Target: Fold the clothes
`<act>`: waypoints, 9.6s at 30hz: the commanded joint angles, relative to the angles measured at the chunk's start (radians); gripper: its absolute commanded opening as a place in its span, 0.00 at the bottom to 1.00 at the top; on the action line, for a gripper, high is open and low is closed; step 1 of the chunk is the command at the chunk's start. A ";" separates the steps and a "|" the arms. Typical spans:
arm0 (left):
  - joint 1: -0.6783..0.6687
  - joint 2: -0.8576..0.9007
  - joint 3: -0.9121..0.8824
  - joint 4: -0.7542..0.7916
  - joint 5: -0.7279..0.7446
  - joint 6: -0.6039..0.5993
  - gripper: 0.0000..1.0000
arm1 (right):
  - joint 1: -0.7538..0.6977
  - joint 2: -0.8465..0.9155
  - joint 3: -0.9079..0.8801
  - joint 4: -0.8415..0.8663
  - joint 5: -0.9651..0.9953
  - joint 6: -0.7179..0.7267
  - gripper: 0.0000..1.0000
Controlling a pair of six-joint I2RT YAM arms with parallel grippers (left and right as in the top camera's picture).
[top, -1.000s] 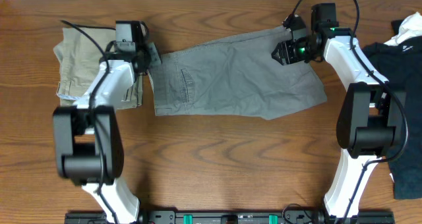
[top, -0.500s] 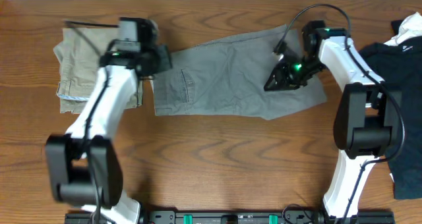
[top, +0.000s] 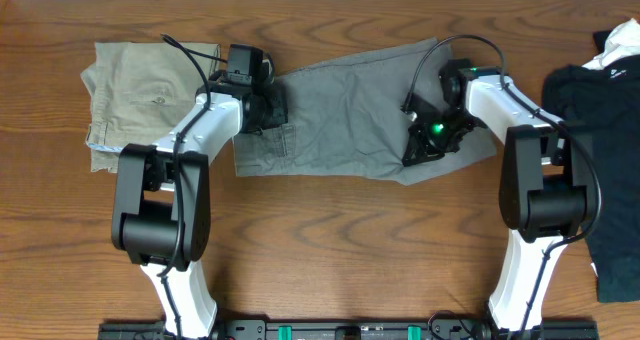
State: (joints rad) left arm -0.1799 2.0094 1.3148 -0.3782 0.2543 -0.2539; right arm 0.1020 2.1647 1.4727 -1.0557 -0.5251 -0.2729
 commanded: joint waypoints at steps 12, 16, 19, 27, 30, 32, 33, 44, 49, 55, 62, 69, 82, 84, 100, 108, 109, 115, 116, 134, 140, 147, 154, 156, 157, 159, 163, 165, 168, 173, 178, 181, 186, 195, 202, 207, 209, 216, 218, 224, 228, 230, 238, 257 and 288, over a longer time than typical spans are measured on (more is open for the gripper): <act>0.006 -0.008 0.008 0.001 -0.143 0.104 0.06 | -0.129 -0.018 -0.007 -0.040 -0.025 0.010 0.01; 0.006 -0.100 0.042 -0.055 -0.143 0.098 0.06 | -0.125 -0.018 -0.007 -0.014 -0.041 0.010 0.01; 0.011 -0.203 0.051 -0.120 -0.143 0.047 0.06 | -0.119 -0.018 -0.007 -0.013 -0.040 0.010 0.01; 0.039 -0.288 0.042 -0.286 -0.143 0.009 0.33 | -0.116 -0.018 -0.007 -0.009 -0.040 0.011 0.01; 0.039 -0.254 0.024 -0.297 -0.143 0.008 0.47 | -0.114 -0.018 -0.007 0.002 -0.040 0.011 0.02; 0.039 -0.222 0.023 -0.331 -0.142 -0.002 0.48 | -0.113 -0.018 -0.007 0.006 -0.040 0.011 0.02; 0.039 -0.211 0.023 -0.349 -0.142 -0.007 0.49 | -0.113 -0.018 -0.007 0.005 -0.040 0.011 0.02; 0.039 -0.075 0.023 -0.470 -0.098 -0.010 0.58 | -0.109 -0.018 -0.007 0.005 -0.040 0.011 0.02; 0.039 -0.006 0.023 -0.473 -0.098 -0.010 0.58 | -0.105 -0.018 -0.007 0.006 -0.040 0.011 0.03; 0.039 0.045 0.021 -0.481 -0.098 -0.024 0.58 | -0.105 -0.018 -0.007 0.006 -0.040 0.011 0.03; 0.039 0.052 0.019 -0.471 -0.089 -0.066 0.50 | -0.101 -0.018 -0.007 0.008 -0.040 0.011 0.04; 0.039 0.054 0.017 -0.449 -0.083 -0.066 0.33 | -0.099 -0.018 -0.007 0.009 -0.040 0.011 0.05; 0.039 0.058 0.015 -0.444 -0.083 -0.066 0.20 | -0.099 -0.018 -0.007 0.009 -0.040 0.011 0.06; 0.039 0.058 0.015 -0.444 -0.084 -0.065 0.15 | -0.099 -0.018 -0.007 0.009 -0.040 0.011 0.07; 0.039 0.023 0.076 -0.454 -0.089 0.031 0.06 | -0.101 -0.055 0.106 0.005 -0.288 0.078 0.04; 0.038 -0.090 0.160 -0.459 -0.089 0.063 0.06 | -0.020 -0.072 0.113 0.072 -0.293 0.185 0.11; 0.037 -0.111 0.167 -0.459 -0.089 0.063 0.06 | -0.001 -0.072 0.111 0.085 -0.293 0.201 0.13; 0.037 -0.220 0.186 -0.459 -0.079 0.062 0.06 | 0.103 -0.072 0.109 0.176 -0.220 0.383 0.05; 0.037 -0.241 0.188 -0.458 -0.079 0.062 0.06 | 0.118 -0.072 0.109 0.187 -0.172 0.426 0.01; 0.037 -0.332 0.191 -0.435 -0.079 0.062 0.06 | 0.381 -0.072 -0.038 0.430 0.089 0.713 0.01; 0.037 -0.332 0.191 -0.431 -0.079 0.063 0.06 | 0.423 -0.072 -0.088 0.449 0.165 0.728 0.01; 0.037 -0.332 0.191 -0.428 -0.079 0.063 0.06 | 0.399 -0.088 -0.032 0.488 0.087 0.694 0.01; 0.037 -0.332 0.191 -0.428 -0.079 0.078 0.06 | 0.340 -0.095 0.029 0.542 0.088 0.694 0.01; 0.037 -0.332 0.191 -0.428 -0.079 0.078 0.06 | 0.327 -0.091 0.029 0.570 0.092 0.694 0.01; 0.037 -0.332 0.191 -0.428 -0.079 0.078 0.06 | 0.324 -0.089 0.029 0.582 0.098 0.694 0.01; 0.037 -0.332 0.191 -0.428 -0.079 0.078 0.06 | 0.324 -0.080 0.029 0.605 0.110 0.695 0.01; 0.036 -0.332 0.191 -0.428 -0.079 0.078 0.06 | 0.343 -0.051 0.029 0.671 0.115 0.695 0.01; 0.037 -0.332 0.191 -0.428 -0.079 0.078 0.06 | 0.352 -0.034 0.029 0.702 0.118 0.702 0.01; 0.037 -0.332 0.191 -0.428 -0.079 0.078 0.06 | 0.367 -0.006 0.029 0.717 0.161 0.738 0.01; 0.037 -0.332 0.191 -0.428 -0.079 0.078 0.06 | 0.395 0.036 0.029 0.735 0.226 0.736 0.01; 0.037 -0.332 0.191 -0.428 -0.079 0.078 0.06 | 0.412 0.057 0.029 0.766 0.235 0.724 0.01; 0.037 -0.333 0.191 -0.429 -0.079 0.078 0.06 | 0.409 0.054 0.033 0.788 0.235 0.709 0.01; 0.037 -0.334 0.191 -0.428 -0.079 0.079 0.06 | 0.371 0.041 0.131 0.775 0.169 0.676 0.01; 0.037 -0.334 0.191 -0.428 -0.079 0.078 0.06 | 0.315 0.047 0.192 0.763 0.229 0.672 0.01; 0.036 -0.334 0.191 -0.428 -0.079 0.078 0.06 | 0.342 0.083 0.192 0.842 0.284 0.616 0.01; 0.036 -0.334 0.191 -0.428 -0.079 0.078 0.06 | 0.358 0.143 0.192 0.874 0.336 0.616 0.01; 0.036 -0.334 0.191 -0.428 -0.079 0.078 0.06 | 0.367 0.180 0.192 0.896 0.357 0.616 0.01; 0.036 -0.334 0.191 -0.428 -0.079 0.079 0.06 | 0.388 0.281 0.192 1.023 0.349 0.615 0.01; 0.036 -0.335 0.191 -0.428 -0.079 0.085 0.06 | 0.388 0.281 0.192 1.023 0.349 0.616 0.01; 0.037 -0.351 0.208 -0.429 -0.079 0.108 0.06 | 0.368 0.184 0.198 0.996 0.333 0.592 0.01; 0.037 -0.364 0.222 -0.428 -0.079 0.139 0.06 | 0.340 0.059 0.198 0.852 0.343 0.584 0.04; 0.036 -0.367 0.222 -0.429 -0.079 0.150 0.06 | 0.323 -0.003 0.198 0.736 0.375 0.564 0.05; -0.013 -0.368 0.222 -0.441 -0.079 0.242 0.06 | 0.227 -0.128 0.198 0.254 0.615 0.494 0.01; -0.174 -0.367 0.244 -0.428 -0.083 0.314 0.06 | 0.058 -0.120 -0.090 0.207 0.550 0.447 0.01; -0.351 -0.291 0.311 -0.341 -0.084 0.335 0.06 | 0.116 -0.120 -0.251 0.309 0.367 0.496 0.01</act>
State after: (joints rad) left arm -0.5205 1.6939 1.5940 -0.7292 0.1726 0.0658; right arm 0.1902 1.9884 1.2720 -0.7395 -0.0872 0.2050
